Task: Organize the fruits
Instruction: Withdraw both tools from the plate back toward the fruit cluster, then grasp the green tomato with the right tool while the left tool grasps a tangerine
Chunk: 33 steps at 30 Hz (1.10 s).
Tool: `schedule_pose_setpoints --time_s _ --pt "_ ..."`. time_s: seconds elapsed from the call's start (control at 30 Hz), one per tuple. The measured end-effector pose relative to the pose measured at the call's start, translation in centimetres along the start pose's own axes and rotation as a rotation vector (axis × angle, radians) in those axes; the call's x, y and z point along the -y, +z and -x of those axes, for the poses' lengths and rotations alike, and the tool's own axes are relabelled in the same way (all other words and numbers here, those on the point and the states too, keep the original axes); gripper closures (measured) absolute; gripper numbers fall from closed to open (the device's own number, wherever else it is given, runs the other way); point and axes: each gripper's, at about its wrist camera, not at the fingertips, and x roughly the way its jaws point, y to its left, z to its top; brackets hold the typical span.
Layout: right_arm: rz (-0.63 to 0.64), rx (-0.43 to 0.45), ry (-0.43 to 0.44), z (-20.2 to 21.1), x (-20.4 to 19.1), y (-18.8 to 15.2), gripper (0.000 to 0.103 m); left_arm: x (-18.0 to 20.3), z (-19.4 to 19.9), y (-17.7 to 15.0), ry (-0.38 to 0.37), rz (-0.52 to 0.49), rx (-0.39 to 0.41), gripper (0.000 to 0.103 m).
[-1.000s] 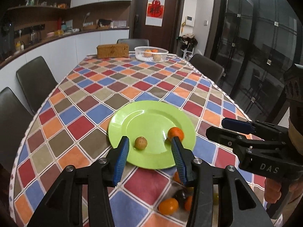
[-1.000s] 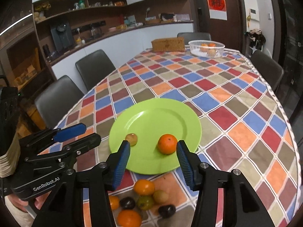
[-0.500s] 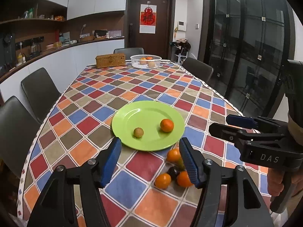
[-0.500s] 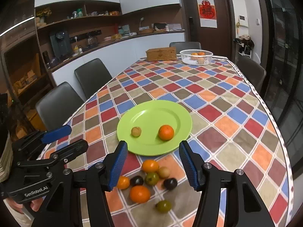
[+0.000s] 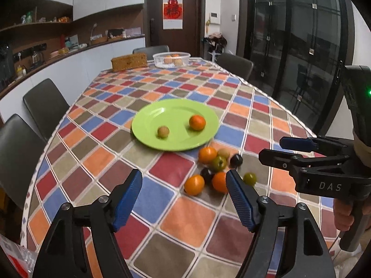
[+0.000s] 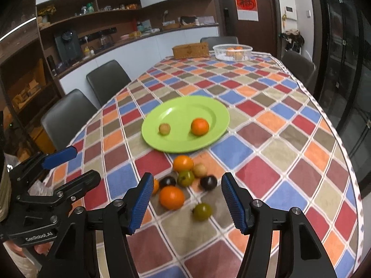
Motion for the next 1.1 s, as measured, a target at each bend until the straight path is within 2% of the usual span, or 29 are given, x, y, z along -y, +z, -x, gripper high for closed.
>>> schedule_pose_setpoints --time_s 0.3,0.73,1.1 --pt "-0.021 -0.113 0.006 -2.4 0.4 -3.0 0.042 0.2 -2.3 -1.7 -0.004 -0.040 -0.070 0.029" --pt "-0.007 -0.190 -0.037 -5.5 1.2 -4.0 0.042 0.0 -6.4 -2.2 -0.038 -0.112 -0.136 0.032" --pt "0.012 -0.219 -0.061 -7.1 1.8 -4.0 0.055 0.4 -10.3 -2.5 -0.068 -0.177 -0.210 0.043"
